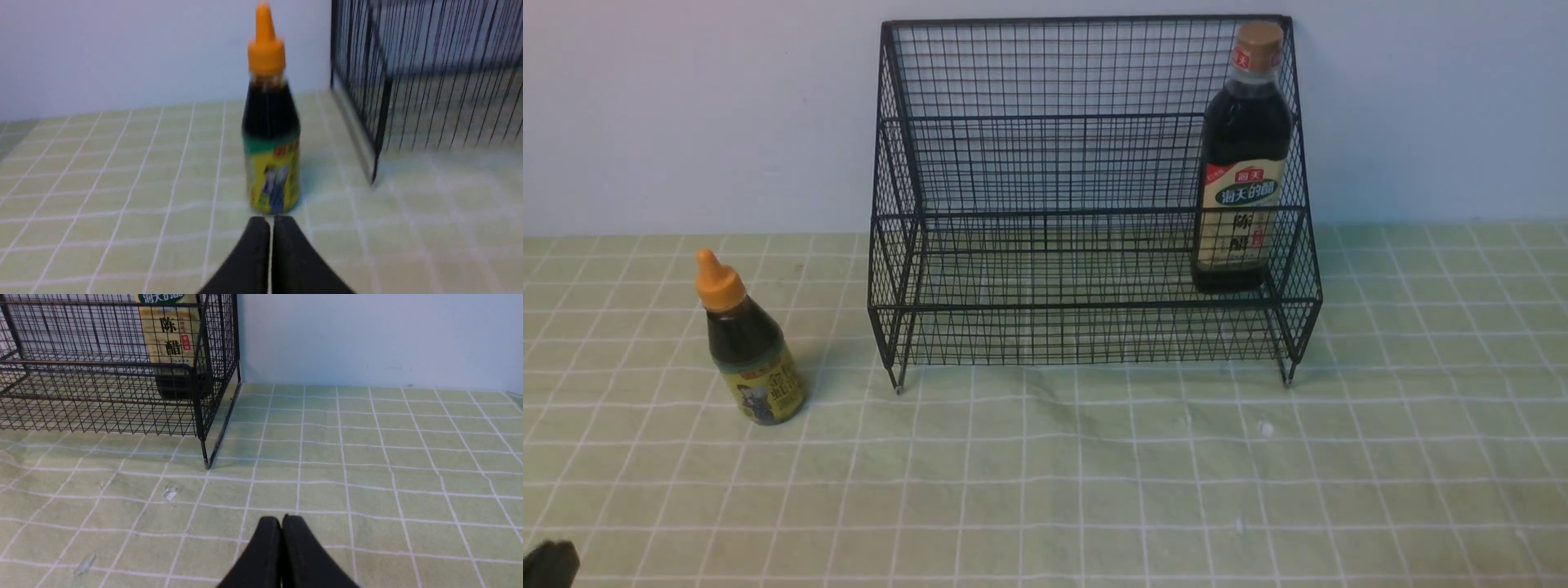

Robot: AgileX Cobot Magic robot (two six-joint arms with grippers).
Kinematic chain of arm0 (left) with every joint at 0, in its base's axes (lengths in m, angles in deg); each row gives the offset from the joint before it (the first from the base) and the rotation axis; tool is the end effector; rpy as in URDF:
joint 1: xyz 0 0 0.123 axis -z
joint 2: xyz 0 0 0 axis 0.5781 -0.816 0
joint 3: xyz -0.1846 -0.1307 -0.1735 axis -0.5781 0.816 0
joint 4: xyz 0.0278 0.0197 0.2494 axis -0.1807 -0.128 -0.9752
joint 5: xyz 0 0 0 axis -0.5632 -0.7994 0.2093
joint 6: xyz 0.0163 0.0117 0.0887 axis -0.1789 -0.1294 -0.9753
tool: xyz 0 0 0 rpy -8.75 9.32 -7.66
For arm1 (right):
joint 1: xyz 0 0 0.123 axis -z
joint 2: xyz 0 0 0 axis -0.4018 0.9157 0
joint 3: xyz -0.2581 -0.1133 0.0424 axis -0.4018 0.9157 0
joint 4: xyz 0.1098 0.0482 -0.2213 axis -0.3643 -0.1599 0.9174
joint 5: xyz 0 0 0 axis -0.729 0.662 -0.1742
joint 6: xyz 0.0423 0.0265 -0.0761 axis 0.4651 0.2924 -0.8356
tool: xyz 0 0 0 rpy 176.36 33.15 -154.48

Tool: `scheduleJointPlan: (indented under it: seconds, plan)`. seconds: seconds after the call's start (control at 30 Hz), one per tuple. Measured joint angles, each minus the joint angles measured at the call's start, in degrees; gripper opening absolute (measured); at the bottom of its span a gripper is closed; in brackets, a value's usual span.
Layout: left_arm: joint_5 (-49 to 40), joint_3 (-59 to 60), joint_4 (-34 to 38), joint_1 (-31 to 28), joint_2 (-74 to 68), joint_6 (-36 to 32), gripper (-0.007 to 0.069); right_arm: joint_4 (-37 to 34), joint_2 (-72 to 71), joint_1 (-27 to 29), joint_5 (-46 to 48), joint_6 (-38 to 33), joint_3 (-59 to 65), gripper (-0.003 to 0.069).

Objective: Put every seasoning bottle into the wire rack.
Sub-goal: Use the left arm to grab the condiment bottle closest to it

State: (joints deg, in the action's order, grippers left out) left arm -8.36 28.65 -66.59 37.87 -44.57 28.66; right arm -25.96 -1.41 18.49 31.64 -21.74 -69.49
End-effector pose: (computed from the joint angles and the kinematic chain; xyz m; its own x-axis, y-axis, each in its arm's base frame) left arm 0.0563 -0.0035 0.1908 -0.0775 -0.0716 -0.9944 0.0496 0.9959 -0.0756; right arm 0.0525 0.0047 0.1732 -0.2887 0.0139 -0.9573 -0.0792 0.9961 0.0384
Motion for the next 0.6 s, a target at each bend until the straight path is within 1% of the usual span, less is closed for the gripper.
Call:
scheduleJointPlan:
  seconds: [0.13, 0.17, 0.2, 0.27, 0.37, 0.4, 0.43, 0.47, 0.53, 0.6]
  plan:
    - [13.20, 0.00, 7.91, 0.00, 0.00, 4.73, -0.0007, 0.00, 0.00, 0.00, 0.00, 0.00, 0.00, -0.0012]
    - [13.99, 0.00, 8.70, 0.00, 0.00, 5.25, -0.0007, 0.00, 0.00, 0.00, 0.00, 0.00, 0.00, -0.0012]
    - [21.24, 0.00, 11.20, 0.00, 0.00, 7.20, -0.0007, 0.00, 0.00, 0.00, 0.00, 0.00, 0.00, -0.0012]
    - [31.81, 0.00, 13.61, 0.00, 0.00, 9.88, -0.0007, 0.00, 0.00, 0.00, 0.00, 0.00, 0.00, -0.0012]
    - [42.74, -1.03, 14.44, 0.00, 0.00, 11.73, -0.0007, 0.00, 0.00, 0.00, 0.00, 0.00, 0.00, -0.0012]
    - [42.90, -1.28, 14.44, 0.00, 0.00, 11.86, -0.0007, 0.00, 0.00, 0.00, 0.00, 0.00, 0.00, -0.0012]
    - [42.09, -4.20, 14.25, 0.00, 0.00, 11.88, -0.0007, 0.00, 0.00, 0.00, 0.00, 0.00, 0.00, -0.0012]
    - [39.40, -6.76, 14.14, 0.00, 0.00, 11.56, -0.0007, 0.00, 0.00, 0.00, 0.00, 0.00, 0.00, -0.0012]
    - [31.68, -12.82, 13.88, 0.00, -0.38, 9.87, -0.0007, 0.00, 0.00, 0.00, 0.00, 0.00, 0.00, -0.0012]
    - [20.77, -19.35, 13.44, 0.00, -3.16, 7.16, -0.0007, 0.00, 0.00, 0.00, 0.00, 0.00, 0.00, -0.0012]
